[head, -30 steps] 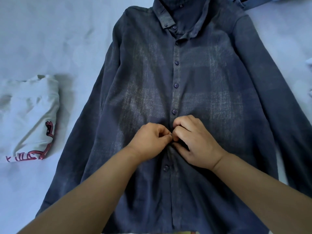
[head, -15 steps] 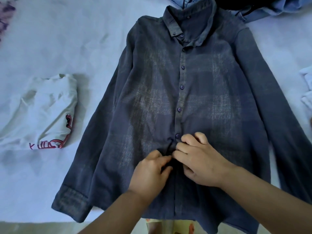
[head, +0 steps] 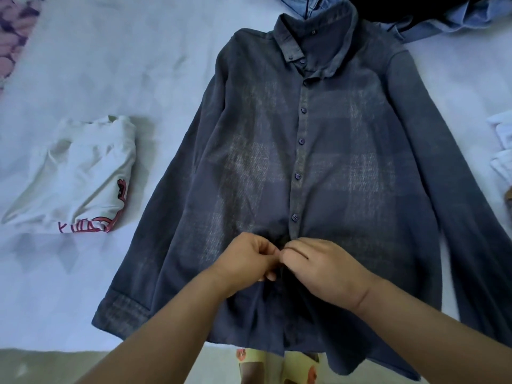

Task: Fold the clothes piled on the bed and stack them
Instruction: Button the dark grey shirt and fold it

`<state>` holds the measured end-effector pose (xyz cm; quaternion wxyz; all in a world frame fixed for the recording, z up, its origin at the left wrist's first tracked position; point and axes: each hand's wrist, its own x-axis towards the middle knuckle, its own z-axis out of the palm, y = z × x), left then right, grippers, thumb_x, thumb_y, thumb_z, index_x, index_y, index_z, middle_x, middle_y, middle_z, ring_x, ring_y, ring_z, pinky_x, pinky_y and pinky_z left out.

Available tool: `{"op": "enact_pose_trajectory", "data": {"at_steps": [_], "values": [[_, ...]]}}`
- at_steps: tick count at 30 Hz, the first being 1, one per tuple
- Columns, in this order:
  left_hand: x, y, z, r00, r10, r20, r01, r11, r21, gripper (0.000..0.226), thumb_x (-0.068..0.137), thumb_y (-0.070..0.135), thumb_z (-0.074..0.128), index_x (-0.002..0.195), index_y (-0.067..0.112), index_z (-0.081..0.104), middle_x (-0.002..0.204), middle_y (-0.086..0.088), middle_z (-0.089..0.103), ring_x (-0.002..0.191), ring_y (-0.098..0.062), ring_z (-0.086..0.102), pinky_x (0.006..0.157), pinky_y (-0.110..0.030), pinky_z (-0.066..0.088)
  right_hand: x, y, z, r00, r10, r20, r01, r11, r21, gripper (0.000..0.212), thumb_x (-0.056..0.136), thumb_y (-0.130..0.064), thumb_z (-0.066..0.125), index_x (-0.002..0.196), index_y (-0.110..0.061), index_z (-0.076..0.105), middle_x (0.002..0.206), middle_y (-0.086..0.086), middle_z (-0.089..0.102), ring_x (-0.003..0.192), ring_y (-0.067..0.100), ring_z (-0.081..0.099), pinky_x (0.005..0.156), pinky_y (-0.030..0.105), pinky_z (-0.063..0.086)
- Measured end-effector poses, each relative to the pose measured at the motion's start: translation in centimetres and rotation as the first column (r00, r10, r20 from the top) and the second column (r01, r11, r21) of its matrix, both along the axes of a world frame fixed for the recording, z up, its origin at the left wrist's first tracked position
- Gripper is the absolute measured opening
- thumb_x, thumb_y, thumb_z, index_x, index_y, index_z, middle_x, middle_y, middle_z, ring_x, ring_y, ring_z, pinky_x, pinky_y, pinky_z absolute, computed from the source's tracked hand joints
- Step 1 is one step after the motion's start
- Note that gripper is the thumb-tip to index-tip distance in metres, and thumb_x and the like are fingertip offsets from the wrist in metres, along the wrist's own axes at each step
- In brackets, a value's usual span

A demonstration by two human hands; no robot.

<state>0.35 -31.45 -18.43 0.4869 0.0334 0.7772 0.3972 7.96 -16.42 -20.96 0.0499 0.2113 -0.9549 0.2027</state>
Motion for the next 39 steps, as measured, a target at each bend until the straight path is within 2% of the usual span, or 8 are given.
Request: {"op": "enact_pose_trajectory", "data": {"at_steps": [3, 5, 9, 15, 20, 28, 34, 39], "values": [[-0.4, 0.1, 0.2, 0.996, 0.027, 0.087, -0.026, 1.000, -0.009, 0.020, 0.091, 0.004, 0.057, 0.074, 0.010, 0.063, 0.052, 0.000, 0.059, 0.044, -0.001, 0.055, 0.045, -0.012, 0.041, 0.1, -0.3, -0.4, 0.992, -0.097, 0.084, 0.106, 0.987, -0.119, 0.018, 0.087, -0.014, 0.048, 0.078, -0.006, 0.061, 0.080, 0.008, 0.060, 0.062, 0.024, 0.060, 0.049, 0.034, 0.051], [-0.6, 0.2, 0.3, 0.991, 0.053, 0.126, -0.051, 0.999, -0.014, 0.018, 0.092, 0.003, 0.056, 0.077, 0.009, 0.062, 0.056, -0.001, 0.060, 0.045, -0.001, 0.057, 0.044, -0.012, 0.041, 0.1, -0.3, -0.3, 0.985, -0.106, 0.140, 0.126, 0.982, -0.142, 0.017, 0.086, -0.012, 0.046, 0.082, -0.005, 0.062, 0.085, 0.009, 0.061, 0.066, 0.025, 0.062, 0.051, 0.034, 0.053], [-0.8, 0.3, 0.5, 0.986, 0.068, 0.156, -0.062, 0.997, -0.042, 0.017, 0.090, 0.003, 0.057, 0.077, 0.010, 0.064, 0.065, -0.005, 0.062, 0.047, -0.001, 0.058, 0.046, -0.011, 0.041, -0.1, 0.3, 0.2, 0.981, -0.019, 0.193, 0.049, 0.987, -0.150, 0.021, 0.087, -0.012, 0.045, 0.090, -0.007, 0.065, 0.086, 0.006, 0.062, 0.070, 0.024, 0.063, 0.055, 0.035, 0.054], [-1.7, 0.5, 0.7, 0.945, 0.131, 0.300, -0.106, 0.989, -0.100, 0.017, 0.088, 0.004, 0.059, 0.076, 0.015, 0.064, 0.053, 0.006, 0.062, 0.050, -0.002, 0.060, 0.054, -0.016, 0.043, -1.1, 0.0, 0.6, 0.976, -0.011, 0.219, 0.051, 0.983, -0.175, 0.024, 0.088, -0.016, 0.042, 0.083, -0.008, 0.064, 0.077, 0.005, 0.061, 0.064, 0.025, 0.062, 0.052, 0.037, 0.053], [-2.2, 0.8, 0.9, 0.898, 0.225, 0.378, -0.191, 0.973, -0.126, 0.017, 0.089, 0.004, 0.057, 0.078, 0.014, 0.065, 0.057, 0.003, 0.063, 0.047, -0.003, 0.057, 0.054, -0.017, 0.040, -1.3, 0.8, 1.3, 0.978, 0.074, 0.195, -0.056, 0.994, -0.097, 0.023, 0.084, -0.021, 0.044, 0.078, -0.016, 0.065, 0.071, -0.002, 0.059, 0.055, 0.020, 0.057, 0.046, 0.029, 0.047], [-1.9, 1.2, 0.7, 0.961, 0.107, 0.254, -0.059, 0.981, -0.187, 0.021, 0.080, 0.002, 0.063, 0.066, 0.017, 0.065, 0.049, 0.006, 0.059, 0.052, -0.007, 0.056, 0.056, -0.019, 0.040, -1.5, 1.0, 0.9, 0.963, 0.025, 0.270, 0.035, 0.976, -0.214, 0.021, 0.084, -0.024, 0.042, 0.084, -0.018, 0.062, 0.072, -0.005, 0.062, 0.059, 0.018, 0.060, 0.048, 0.031, 0.050], [-2.1, 1.2, 0.5, 0.957, 0.099, 0.272, -0.051, 0.982, -0.180, 0.015, 0.083, 0.009, 0.067, 0.070, 0.017, 0.066, 0.051, 0.007, 0.059, 0.048, -0.004, 0.054, 0.054, -0.018, 0.040, -1.8, 0.6, 0.9, 0.963, -0.028, 0.270, 0.065, 0.989, -0.130, 0.004, 0.073, -0.019, 0.057, 0.071, -0.016, 0.056, 0.062, -0.006, 0.059, 0.049, 0.017, 0.057, 0.044, 0.023, 0.042], [-1.6, 1.1, 0.6, 0.971, 0.102, 0.218, -0.067, 0.984, -0.162, 0.011, 0.085, 0.007, 0.064, 0.076, 0.014, 0.066, 0.058, 0.004, 0.063, 0.050, -0.005, 0.057, 0.055, -0.016, 0.043, -0.8, 0.3, -0.1, 0.966, -0.131, 0.223, 0.151, 0.986, -0.075, 0.027, 0.080, -0.030, 0.042, 0.075, -0.017, 0.065, 0.076, -0.005, 0.056, 0.063, 0.013, 0.057, 0.052, 0.024, 0.047]]}}
